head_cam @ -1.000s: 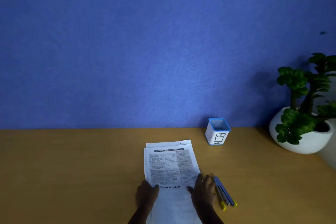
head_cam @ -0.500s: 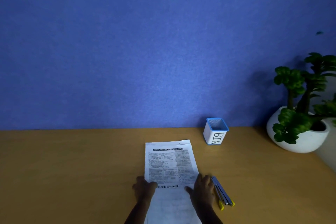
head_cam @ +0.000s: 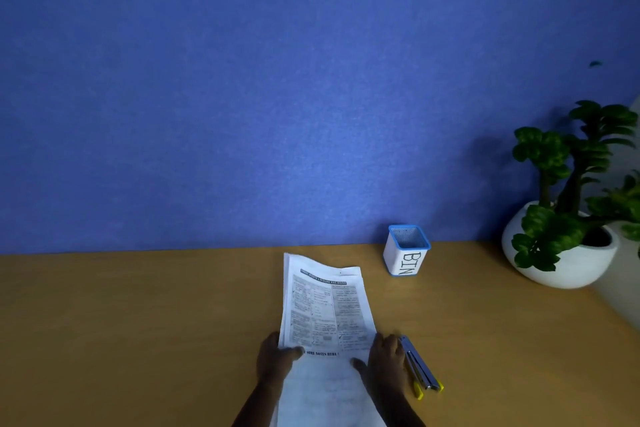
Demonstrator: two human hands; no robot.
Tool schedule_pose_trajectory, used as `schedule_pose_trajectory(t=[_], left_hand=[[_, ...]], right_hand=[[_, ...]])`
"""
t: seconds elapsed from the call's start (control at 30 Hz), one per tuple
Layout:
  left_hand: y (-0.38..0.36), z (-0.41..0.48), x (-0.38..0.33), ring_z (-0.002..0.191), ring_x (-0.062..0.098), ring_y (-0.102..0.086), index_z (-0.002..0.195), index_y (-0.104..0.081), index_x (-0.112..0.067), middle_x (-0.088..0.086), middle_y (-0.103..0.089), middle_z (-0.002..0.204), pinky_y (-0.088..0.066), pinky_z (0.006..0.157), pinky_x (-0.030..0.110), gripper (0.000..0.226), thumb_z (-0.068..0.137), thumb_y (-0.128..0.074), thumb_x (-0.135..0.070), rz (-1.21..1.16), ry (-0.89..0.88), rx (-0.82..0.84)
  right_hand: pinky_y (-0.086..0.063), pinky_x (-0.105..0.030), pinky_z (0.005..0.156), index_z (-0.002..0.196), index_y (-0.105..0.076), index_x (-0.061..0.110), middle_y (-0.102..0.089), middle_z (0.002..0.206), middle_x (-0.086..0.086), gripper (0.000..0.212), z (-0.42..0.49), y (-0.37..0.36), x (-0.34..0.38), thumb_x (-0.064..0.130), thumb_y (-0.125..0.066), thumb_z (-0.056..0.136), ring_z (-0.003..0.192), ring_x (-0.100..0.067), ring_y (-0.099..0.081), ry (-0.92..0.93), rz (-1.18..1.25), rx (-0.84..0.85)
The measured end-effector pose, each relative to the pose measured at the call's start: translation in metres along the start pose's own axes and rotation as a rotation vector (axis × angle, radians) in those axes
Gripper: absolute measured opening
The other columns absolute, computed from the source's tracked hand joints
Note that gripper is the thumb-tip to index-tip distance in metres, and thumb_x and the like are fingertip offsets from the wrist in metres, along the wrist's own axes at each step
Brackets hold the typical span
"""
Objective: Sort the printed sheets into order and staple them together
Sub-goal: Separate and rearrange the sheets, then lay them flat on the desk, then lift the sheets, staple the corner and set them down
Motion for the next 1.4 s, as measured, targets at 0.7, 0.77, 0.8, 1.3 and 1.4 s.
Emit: schedule_pose_trajectory(t=[0.7,0.77,0.8,1.3,1.4], left_hand=[[0.026,-0.021,-0.085,0.100,0.017,-0.068,0.104,-0.067,-0.018,0.003,-0.074,0.105,-0.051,0.087,0.033,0.030,0.080,-0.063,-0.001,-0.410,-0.464,0.208],[0.028,-0.024,-0.093,0.103,0.020,-0.066,0.109,-0.064,-0.014,0.006,-0.071,0.109,-0.055,0.086,0.031,0.033,0.080,-0.064,0.001,-0.398,-0.503,0.220],[0.030,-0.026,-0.096,0.104,0.023,-0.065,0.111,-0.062,-0.011,0.010,-0.069,0.110,-0.057,0.084,0.030,0.034,0.079,-0.064,0.002,-0.390,-0.517,0.215],[0.041,-0.030,-0.115,0.083,0.017,-0.072,0.089,-0.069,-0.018,-0.001,-0.076,0.087,-0.058,0.063,0.020,0.014,0.077,-0.068,-0.010,-0.446,-0.606,0.075],[0.040,-0.031,-0.115,0.077,0.011,-0.073,0.082,-0.072,-0.020,-0.009,-0.077,0.077,-0.056,0.058,0.015,0.011,0.077,-0.069,-0.010,-0.477,-0.622,0.033]], right_hand=[[-0.056,-0.013,0.067,0.100,-0.068,0.016,-0.074,0.091,0.009,0.023,0.013,0.103,0.017,0.000,-0.057,0.087,0.079,-0.003,-0.069,0.330,1.362,-0.165],[-0.055,-0.011,0.065,0.101,-0.066,0.021,-0.073,0.093,0.011,0.022,0.012,0.108,0.020,0.005,-0.057,0.089,0.082,0.000,-0.068,0.366,1.366,-0.160],[-0.054,-0.010,0.065,0.105,-0.063,0.020,-0.071,0.097,0.010,0.021,0.011,0.110,0.021,0.007,-0.056,0.090,0.084,0.002,-0.067,0.383,1.351,-0.162],[-0.053,-0.009,0.060,0.098,-0.062,0.013,-0.068,0.099,-0.003,0.014,-0.005,0.123,0.035,0.004,-0.058,0.088,0.087,-0.011,-0.065,0.453,1.323,-0.266],[-0.054,-0.010,0.061,0.094,-0.064,0.015,-0.070,0.095,-0.002,0.016,-0.008,0.124,0.037,0.002,-0.059,0.087,0.084,-0.011,-0.066,0.453,1.348,-0.284]])
Point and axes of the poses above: each hand's wrist, its own z-axis towards the middle knuckle, its own y-axis out of the back of the hand, x = y × z, the point moved 3 cm from there along z, towards the middle knuckle
